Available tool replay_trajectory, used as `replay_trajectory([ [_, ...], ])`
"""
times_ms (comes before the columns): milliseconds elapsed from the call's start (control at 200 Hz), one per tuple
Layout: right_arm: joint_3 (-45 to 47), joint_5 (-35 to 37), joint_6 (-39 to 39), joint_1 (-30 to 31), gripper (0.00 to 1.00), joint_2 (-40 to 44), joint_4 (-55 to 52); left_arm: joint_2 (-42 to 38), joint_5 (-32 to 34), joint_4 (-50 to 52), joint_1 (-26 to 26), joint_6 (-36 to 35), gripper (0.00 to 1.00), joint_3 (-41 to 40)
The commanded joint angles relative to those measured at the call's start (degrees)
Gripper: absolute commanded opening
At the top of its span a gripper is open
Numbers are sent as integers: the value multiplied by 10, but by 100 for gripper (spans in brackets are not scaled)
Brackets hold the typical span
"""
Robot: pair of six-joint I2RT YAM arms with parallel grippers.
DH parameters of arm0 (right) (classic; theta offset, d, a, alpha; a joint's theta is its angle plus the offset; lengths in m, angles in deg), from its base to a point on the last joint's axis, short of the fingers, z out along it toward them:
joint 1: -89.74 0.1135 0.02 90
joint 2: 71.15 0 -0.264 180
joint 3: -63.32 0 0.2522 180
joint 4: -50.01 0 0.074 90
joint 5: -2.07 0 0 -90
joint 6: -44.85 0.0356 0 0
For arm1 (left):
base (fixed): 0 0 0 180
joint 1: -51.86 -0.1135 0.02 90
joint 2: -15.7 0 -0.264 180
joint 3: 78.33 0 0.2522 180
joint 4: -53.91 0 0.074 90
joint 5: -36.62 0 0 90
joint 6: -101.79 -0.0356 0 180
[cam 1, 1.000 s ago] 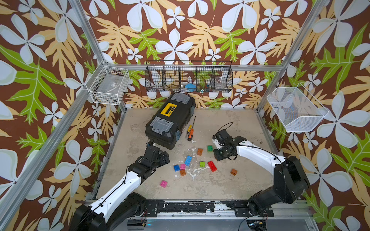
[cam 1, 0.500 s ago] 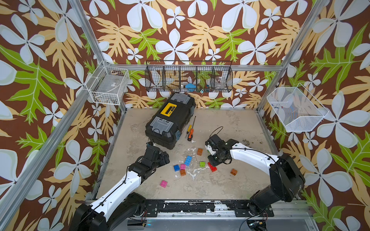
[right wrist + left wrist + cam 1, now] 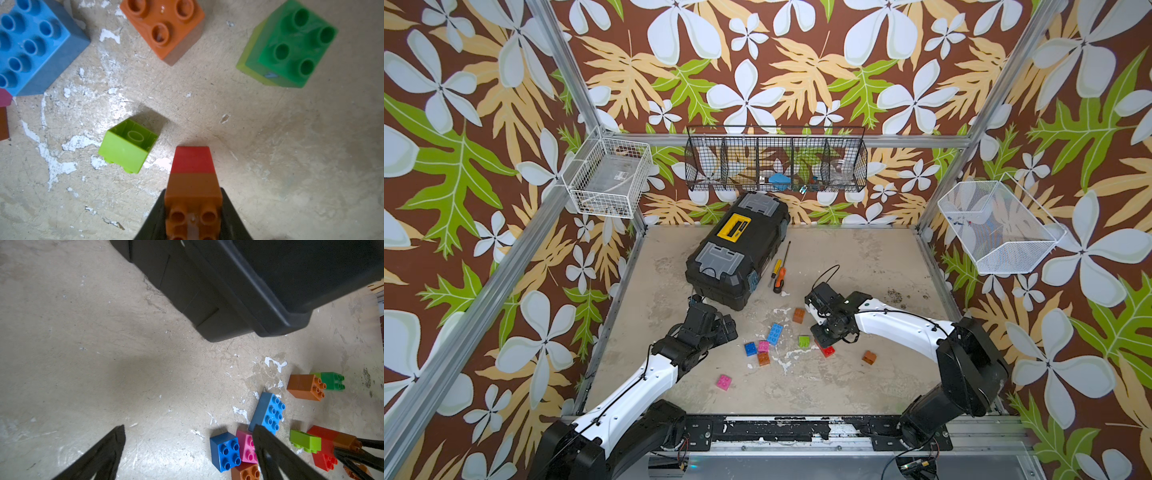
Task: Assemble the letter h with lego
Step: Assemble the lego brick with the lego brick, then pick up the lego brick from the center of the board, then assemble the lego brick with the lego brick.
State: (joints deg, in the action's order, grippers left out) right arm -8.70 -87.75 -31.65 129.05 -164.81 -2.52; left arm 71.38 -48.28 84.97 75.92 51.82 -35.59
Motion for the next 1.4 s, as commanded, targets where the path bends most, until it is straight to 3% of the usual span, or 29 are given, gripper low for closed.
replay_trajectory([
  [0,16,1,-1,3,27,-37,-26,1,0,-6,-1,-4,100,1],
  [185,14,1,3,11,29,-67,-23,1,-1,-8,-1,-5,100,1],
  [350,2,16,-1,13,39,-54,-30,2,-7,-12,-1,-6,100,-1],
  [515,-5,25,-6,15,42,-46,-32,0,-8,-12,-1,-5,100,-1],
  [871,-58,74,-48,16,29,21,-43,-7,-10,-12,-1,-7,100,-1],
  [936,-78,74,-77,6,28,35,-54,-8,-10,-12,-1,-6,100,-1],
  [961,-80,50,-111,0,13,40,-53,-9,-10,-13,-1,-6,100,-1],
  [981,-80,36,-133,-4,9,44,-54,-9,-10,-13,-1,-5,100,-2],
  [1151,-104,71,-244,-19,11,53,-62,-15,-17,-16,-1,-3,100,-5],
  [1296,-153,44,-358,-37,12,15,-107,-15,-25,-19,-1,-3,100,-7],
  [1396,-178,78,-413,-46,12,-7,-117,-16,-29,-21,-1,-3,100,-8],
])
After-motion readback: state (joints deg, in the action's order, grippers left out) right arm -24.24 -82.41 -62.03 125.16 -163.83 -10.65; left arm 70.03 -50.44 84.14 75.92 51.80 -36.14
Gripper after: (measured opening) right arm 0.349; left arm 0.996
